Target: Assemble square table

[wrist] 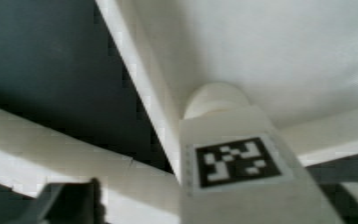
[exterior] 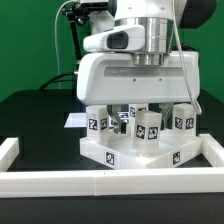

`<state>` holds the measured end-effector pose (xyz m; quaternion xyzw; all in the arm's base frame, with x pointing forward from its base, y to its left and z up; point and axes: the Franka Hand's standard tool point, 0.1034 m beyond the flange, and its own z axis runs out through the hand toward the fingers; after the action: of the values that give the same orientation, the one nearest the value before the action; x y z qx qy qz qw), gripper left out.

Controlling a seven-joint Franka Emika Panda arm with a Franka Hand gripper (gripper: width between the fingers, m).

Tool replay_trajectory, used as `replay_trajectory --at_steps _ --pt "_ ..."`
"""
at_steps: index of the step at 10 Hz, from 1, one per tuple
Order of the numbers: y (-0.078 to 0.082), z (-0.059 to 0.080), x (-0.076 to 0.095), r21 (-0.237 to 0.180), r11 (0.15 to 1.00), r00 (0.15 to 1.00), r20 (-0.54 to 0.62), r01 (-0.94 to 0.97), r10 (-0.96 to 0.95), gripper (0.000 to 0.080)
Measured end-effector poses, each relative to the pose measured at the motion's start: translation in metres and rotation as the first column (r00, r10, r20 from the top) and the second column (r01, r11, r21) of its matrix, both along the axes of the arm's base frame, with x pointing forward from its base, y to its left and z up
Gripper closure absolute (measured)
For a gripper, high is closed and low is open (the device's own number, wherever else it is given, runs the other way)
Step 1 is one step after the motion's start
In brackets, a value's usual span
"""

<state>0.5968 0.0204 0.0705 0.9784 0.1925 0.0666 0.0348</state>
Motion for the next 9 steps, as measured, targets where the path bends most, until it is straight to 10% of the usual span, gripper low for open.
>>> replay_trajectory --at_steps 2,9 --pt "-0.0003 -0.0003 -0.0002 0.000 1.000 1.000 0.000 0.000 0.000 0.0516" --pt "0.0000 -0.0010 -0.0005 0.028 0.984 0.984 0.003 0.178 -0.178 0.0512"
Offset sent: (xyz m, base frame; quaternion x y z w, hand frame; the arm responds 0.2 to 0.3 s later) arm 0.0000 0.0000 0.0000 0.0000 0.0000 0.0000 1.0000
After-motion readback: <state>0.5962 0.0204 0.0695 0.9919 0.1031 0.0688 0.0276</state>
